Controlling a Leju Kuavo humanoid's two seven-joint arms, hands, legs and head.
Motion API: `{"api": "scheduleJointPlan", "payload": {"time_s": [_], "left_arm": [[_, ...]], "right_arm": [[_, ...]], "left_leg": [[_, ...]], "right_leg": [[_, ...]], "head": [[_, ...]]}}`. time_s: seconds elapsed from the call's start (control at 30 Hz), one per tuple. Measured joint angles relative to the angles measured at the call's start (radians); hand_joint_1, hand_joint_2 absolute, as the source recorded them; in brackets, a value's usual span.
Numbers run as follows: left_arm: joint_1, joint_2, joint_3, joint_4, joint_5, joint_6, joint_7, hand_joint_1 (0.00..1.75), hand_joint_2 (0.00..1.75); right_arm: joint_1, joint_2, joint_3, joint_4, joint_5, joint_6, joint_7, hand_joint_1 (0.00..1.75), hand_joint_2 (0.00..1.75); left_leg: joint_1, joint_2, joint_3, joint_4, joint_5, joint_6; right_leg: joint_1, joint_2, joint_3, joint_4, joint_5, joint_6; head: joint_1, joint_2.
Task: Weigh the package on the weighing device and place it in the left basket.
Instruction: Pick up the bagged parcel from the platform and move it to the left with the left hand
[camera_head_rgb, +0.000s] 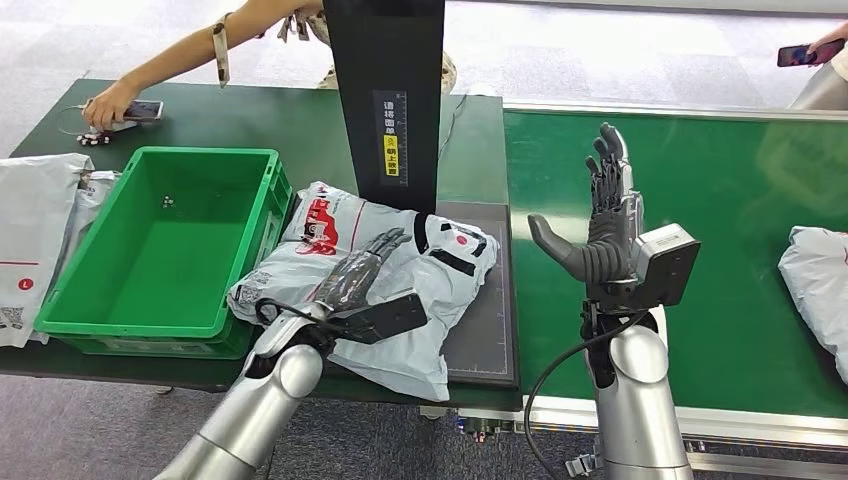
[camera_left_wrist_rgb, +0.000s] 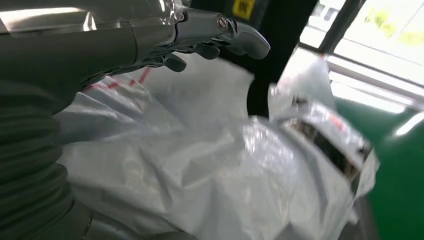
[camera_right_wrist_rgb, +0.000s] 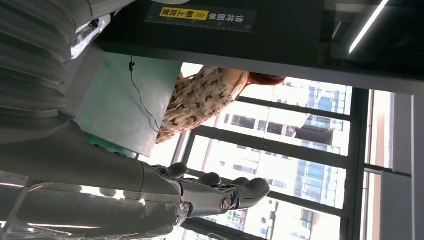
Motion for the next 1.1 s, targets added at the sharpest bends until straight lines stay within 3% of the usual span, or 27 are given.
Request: {"api": "scheduleJointPlan", "payload": {"time_s": [0.17, 0.3, 0.43, 0.8, 1.1], "left_arm": [[-0.144, -0.051, -0.040, 0.241, -0.033, -0.149, 0.137, 0.00, 1.75], [-0.203, -0.069, -0.052, 0.345, -0.055, -0.217, 0.190, 0.00, 1.75], [-0.224, -0.078, -0.055, 0.389, -0.061, -0.217, 0.198, 1.75, 1.75], [-0.242, -0.082, -0.056, 0.410, -0.082, -0.151, 0.175, 1.75, 1.75], [-0.240, -0.081, -0.043, 0.403, -0.110, 0.002, 0.088, 1.75, 1.75]], "right_arm": [[-0.013, 0.012, -0.002, 0.028, 0.013, -0.004, -0.001, 0.00, 1.75], [-0.022, 0.017, -0.003, 0.046, 0.014, -0.009, 0.003, 0.00, 1.75], [-0.023, 0.018, -0.009, 0.053, 0.013, -0.022, 0.006, 0.00, 1.75], [-0.012, 0.019, -0.033, 0.058, 0.003, -0.040, 0.007, 0.00, 1.75], [0.002, 0.019, -0.059, 0.049, 0.020, -0.041, -0.008, 0.00, 1.75]], "left_leg": [[0.000, 0.000, 0.000, 0.000, 0.000, 0.000], [0.000, 0.000, 0.001, 0.000, 0.000, 0.000], [0.000, 0.000, 0.003, -0.001, 0.000, 0.000], [0.000, 0.000, 0.009, -0.001, 0.000, 0.000], [0.000, 0.000, 0.008, -0.001, 0.000, 0.000]], "right_leg": [[0.000, 0.000, 0.000, 0.000, 0.000, 0.000], [0.000, 0.000, 0.001, 0.000, 0.000, 0.000], [0.000, 0.000, 0.003, 0.000, 0.000, 0.000], [0.000, 0.000, 0.010, 0.000, 0.000, 0.000], [0.000, 0.000, 0.008, 0.000, 0.000, 0.000]], "head": [[0.000, 0.000], [0.000, 0.000], [0.000, 0.000], [0.000, 0.000], [0.000, 0.000]]}}
